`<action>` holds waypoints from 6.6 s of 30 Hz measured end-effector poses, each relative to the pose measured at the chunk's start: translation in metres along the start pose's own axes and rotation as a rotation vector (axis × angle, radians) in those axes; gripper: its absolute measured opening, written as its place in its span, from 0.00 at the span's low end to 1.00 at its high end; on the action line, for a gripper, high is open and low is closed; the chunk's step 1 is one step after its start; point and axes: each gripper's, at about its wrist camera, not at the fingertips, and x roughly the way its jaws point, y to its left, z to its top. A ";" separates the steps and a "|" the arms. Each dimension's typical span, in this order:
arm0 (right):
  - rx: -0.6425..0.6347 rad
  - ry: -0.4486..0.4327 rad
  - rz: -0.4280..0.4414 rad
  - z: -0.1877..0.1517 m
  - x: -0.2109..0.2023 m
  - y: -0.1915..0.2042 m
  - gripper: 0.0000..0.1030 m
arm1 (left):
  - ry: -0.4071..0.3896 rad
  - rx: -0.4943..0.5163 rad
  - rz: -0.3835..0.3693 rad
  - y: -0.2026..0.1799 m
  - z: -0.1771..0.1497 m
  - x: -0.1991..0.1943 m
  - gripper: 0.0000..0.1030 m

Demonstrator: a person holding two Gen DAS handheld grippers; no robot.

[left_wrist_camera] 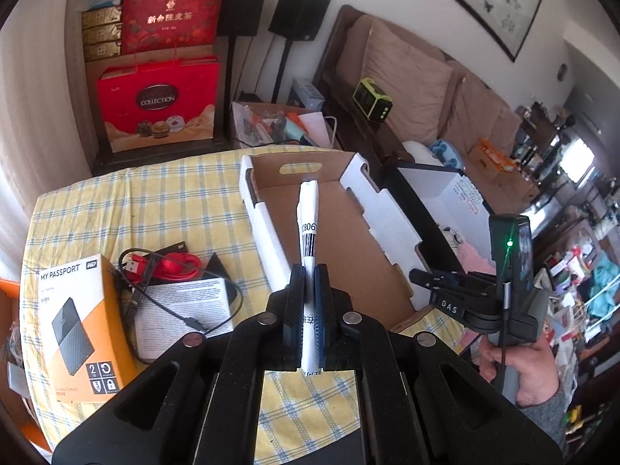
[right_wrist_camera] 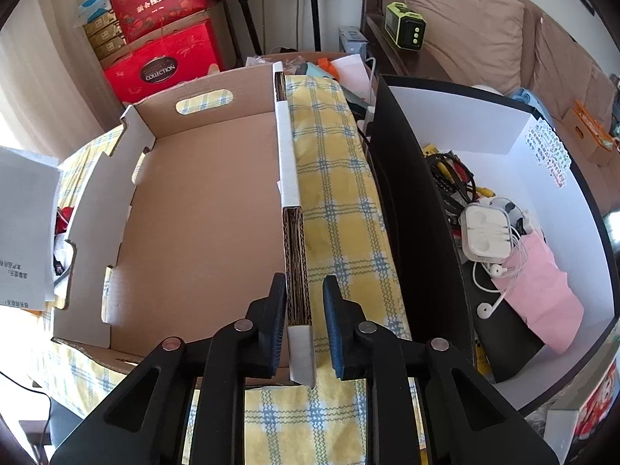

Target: Organize objects

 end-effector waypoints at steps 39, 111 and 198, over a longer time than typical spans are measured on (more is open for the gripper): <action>-0.037 -0.008 -0.009 -0.005 -0.004 0.007 0.17 | 0.120 -0.013 0.048 0.010 -0.003 0.024 0.79; -0.068 -0.012 -0.011 -0.007 -0.003 0.012 0.22 | 0.070 -0.083 -0.045 0.060 -0.008 -0.019 0.00; -0.205 0.063 0.354 -0.073 -0.017 0.166 0.27 | 0.243 -0.263 -0.025 0.115 -0.090 0.012 0.20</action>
